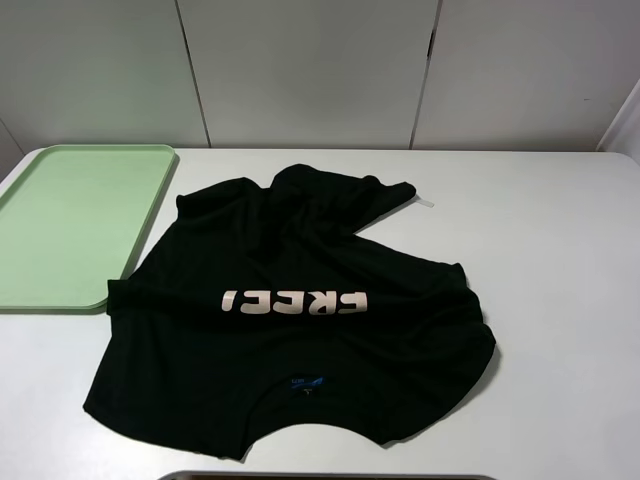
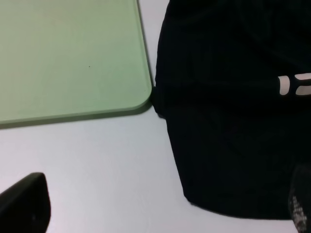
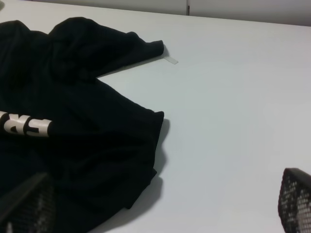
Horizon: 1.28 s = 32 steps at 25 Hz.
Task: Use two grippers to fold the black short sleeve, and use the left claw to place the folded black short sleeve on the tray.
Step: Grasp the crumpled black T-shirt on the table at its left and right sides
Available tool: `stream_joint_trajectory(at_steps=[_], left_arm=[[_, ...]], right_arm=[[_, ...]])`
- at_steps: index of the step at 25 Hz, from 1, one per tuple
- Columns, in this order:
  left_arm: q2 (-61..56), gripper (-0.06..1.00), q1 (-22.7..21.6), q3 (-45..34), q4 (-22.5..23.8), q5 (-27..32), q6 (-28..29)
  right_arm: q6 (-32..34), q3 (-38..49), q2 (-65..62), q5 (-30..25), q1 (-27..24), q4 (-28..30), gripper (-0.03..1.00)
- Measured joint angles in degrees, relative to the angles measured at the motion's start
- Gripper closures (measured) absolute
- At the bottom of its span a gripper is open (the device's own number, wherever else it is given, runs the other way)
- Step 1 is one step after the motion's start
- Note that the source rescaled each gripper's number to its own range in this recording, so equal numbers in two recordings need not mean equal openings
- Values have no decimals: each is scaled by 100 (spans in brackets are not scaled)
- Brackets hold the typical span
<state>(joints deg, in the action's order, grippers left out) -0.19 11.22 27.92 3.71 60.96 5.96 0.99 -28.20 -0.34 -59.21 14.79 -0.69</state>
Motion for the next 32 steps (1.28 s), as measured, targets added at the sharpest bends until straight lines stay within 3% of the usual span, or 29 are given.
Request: stream_joint_trajectory(at_steps=[32], left_arm=[[0,-2,0,0,0,0,0]], right_arm=[[0,0,0,0,0,0,-3]])
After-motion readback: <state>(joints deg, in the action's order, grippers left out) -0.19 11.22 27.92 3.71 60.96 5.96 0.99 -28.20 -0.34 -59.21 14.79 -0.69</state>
